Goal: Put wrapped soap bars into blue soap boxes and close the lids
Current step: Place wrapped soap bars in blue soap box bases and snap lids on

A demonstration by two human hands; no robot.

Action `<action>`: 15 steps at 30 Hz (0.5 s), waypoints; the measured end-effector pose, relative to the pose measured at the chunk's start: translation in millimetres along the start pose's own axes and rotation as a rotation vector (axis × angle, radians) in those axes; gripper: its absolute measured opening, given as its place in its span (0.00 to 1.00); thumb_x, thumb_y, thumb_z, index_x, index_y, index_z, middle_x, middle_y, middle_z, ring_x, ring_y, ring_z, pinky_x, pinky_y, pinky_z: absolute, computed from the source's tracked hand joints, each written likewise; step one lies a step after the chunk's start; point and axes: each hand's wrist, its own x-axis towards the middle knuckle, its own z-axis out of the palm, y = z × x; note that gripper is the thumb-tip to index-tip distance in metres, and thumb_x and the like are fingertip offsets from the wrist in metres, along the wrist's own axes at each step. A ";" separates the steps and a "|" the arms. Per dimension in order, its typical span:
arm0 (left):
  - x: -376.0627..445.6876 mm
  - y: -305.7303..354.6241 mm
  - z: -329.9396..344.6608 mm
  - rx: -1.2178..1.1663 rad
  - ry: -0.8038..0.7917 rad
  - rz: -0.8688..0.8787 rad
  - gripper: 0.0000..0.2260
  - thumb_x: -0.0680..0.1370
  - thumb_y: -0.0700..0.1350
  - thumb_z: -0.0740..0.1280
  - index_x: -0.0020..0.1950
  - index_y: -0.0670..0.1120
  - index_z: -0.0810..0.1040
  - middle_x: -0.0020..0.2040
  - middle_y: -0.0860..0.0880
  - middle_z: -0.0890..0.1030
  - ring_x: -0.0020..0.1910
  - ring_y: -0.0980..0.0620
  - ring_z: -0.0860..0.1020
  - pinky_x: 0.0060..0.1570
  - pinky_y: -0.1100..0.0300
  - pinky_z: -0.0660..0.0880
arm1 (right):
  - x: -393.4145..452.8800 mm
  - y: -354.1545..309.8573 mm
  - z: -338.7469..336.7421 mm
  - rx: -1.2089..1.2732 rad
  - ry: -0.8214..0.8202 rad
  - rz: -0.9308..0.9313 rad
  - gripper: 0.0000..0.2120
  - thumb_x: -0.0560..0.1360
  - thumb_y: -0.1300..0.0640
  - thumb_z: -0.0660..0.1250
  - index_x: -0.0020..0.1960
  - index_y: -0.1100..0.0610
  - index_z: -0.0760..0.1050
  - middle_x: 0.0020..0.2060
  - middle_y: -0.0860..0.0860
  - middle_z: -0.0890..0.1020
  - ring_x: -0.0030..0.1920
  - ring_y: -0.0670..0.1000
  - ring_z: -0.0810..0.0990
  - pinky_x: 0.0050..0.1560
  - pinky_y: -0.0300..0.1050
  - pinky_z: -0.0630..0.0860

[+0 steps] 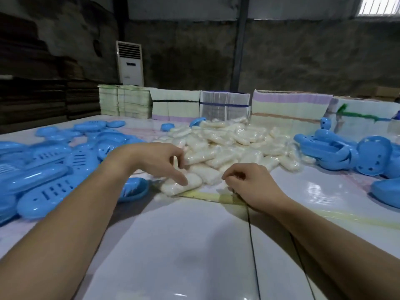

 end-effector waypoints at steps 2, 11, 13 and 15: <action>-5.4 -12.0 -6.0 0.134 -0.158 -0.115 0.32 0.54 0.68 0.77 0.54 0.64 0.73 0.49 0.60 0.76 0.47 0.58 0.76 0.45 0.58 0.72 | 0.0 0.3 1.2 -0.010 -0.012 -0.021 0.11 0.73 0.59 0.65 0.39 0.44 0.81 0.32 0.39 0.82 0.35 0.42 0.80 0.38 0.35 0.75; -1.1 -28.0 -5.5 0.202 -0.259 -0.247 0.27 0.64 0.49 0.83 0.58 0.55 0.76 0.47 0.59 0.74 0.43 0.59 0.73 0.39 0.61 0.71 | 0.8 1.1 -0.3 -0.006 -0.007 -0.016 0.12 0.73 0.59 0.66 0.39 0.43 0.80 0.32 0.42 0.83 0.33 0.40 0.81 0.35 0.29 0.72; -1.6 -28.1 -4.5 0.217 -0.234 -0.240 0.25 0.64 0.49 0.83 0.57 0.55 0.76 0.46 0.59 0.74 0.43 0.59 0.73 0.41 0.60 0.72 | 0.1 1.0 0.2 -0.001 -0.007 -0.015 0.12 0.73 0.59 0.66 0.39 0.43 0.81 0.32 0.43 0.83 0.33 0.40 0.81 0.35 0.28 0.72; -2.0 -28.0 -4.6 0.223 -0.195 -0.235 0.26 0.64 0.49 0.83 0.57 0.55 0.76 0.47 0.58 0.75 0.44 0.57 0.73 0.42 0.59 0.73 | -1.0 0.4 -0.2 -0.001 0.000 -0.019 0.12 0.73 0.58 0.66 0.39 0.42 0.81 0.32 0.41 0.83 0.34 0.40 0.81 0.36 0.28 0.72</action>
